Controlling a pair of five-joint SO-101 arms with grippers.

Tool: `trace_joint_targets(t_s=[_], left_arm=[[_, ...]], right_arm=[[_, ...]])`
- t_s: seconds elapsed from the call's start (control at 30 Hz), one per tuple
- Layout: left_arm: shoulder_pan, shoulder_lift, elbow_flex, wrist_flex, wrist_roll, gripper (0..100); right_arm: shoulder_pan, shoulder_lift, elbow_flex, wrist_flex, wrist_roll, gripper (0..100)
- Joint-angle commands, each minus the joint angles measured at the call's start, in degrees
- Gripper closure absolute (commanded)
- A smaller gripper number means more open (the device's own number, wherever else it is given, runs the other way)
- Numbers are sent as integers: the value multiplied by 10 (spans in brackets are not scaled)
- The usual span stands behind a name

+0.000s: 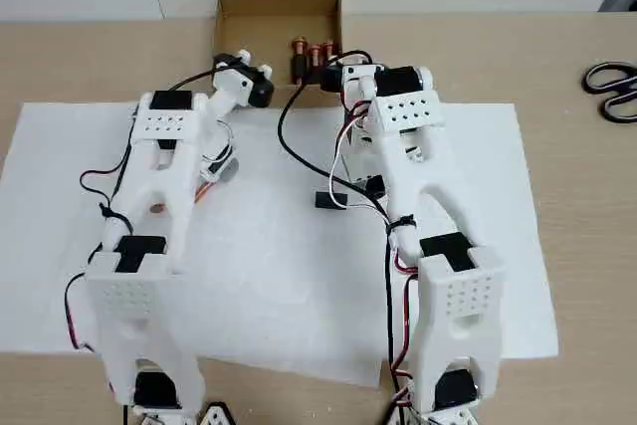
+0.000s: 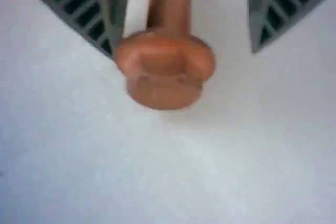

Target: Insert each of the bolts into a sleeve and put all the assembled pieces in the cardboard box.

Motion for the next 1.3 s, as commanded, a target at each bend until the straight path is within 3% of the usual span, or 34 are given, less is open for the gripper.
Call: trace_joint_targets(t_s=[0.0, 0.5, 0.73, 1.0, 1.27], left_arm=[[3, -4, -22, -16, 1, 867], [2, 49, -32, -17, 2, 870], [3, 53, -34, -17, 2, 996], [7, 47, -37, -12, 14, 993], [32, 47, -167, 113, 32, 993]], right_arm=[[2, -7, -2, 7, -3, 995], [1, -7, -2, 7, -3, 995], [1, -7, -2, 7, -3, 995], [3, -7, -2, 7, -3, 995], [0, -12, -5, 7, -3, 995]])
